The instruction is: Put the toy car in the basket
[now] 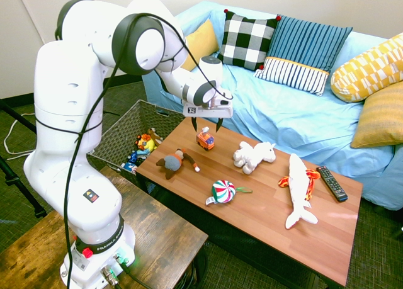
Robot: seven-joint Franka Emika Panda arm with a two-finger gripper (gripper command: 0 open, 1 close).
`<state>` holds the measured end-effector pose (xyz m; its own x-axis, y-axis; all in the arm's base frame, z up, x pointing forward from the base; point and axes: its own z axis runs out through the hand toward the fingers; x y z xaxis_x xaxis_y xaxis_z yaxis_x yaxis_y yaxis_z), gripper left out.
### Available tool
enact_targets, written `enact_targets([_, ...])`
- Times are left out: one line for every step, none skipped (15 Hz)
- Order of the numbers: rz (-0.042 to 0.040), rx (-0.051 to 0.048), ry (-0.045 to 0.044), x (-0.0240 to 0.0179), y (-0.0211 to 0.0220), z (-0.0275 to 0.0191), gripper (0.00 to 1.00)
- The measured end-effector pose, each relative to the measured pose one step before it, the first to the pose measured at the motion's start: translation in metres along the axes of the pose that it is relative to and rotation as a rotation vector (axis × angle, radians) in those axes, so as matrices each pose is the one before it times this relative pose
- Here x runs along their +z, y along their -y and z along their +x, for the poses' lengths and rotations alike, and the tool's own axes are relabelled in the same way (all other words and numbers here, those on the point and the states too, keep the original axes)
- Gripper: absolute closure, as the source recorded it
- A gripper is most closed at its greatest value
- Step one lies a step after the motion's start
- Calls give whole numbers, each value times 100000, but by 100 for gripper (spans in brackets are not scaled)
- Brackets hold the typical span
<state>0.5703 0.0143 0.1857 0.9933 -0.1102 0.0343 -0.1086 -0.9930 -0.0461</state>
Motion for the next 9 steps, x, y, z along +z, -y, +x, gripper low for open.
enact_targets([61, -4142, 660, 1663, -99, 248, 0])
enact_targets([1041, -4691, -343, 1274, 27, 251, 0])
enact_targets([2247, -5635, -1433, 595, 140, 241, 0])
enact_targets([1876, -5972, -1456, 39, -41, 211, 0])
enact_targets([1624, -4417, -911, -248, -200, 171, 0])
enact_targets([702, -2184, -553, -238, -421, 155, 0])
enact_targets([175, -871, 253, -22, -473, -17, 0])
enact_targets([280, -1009, 705, 399, -382, -225, 0])
enact_targets([790, -1136, 810, 566, -248, -283, 0])
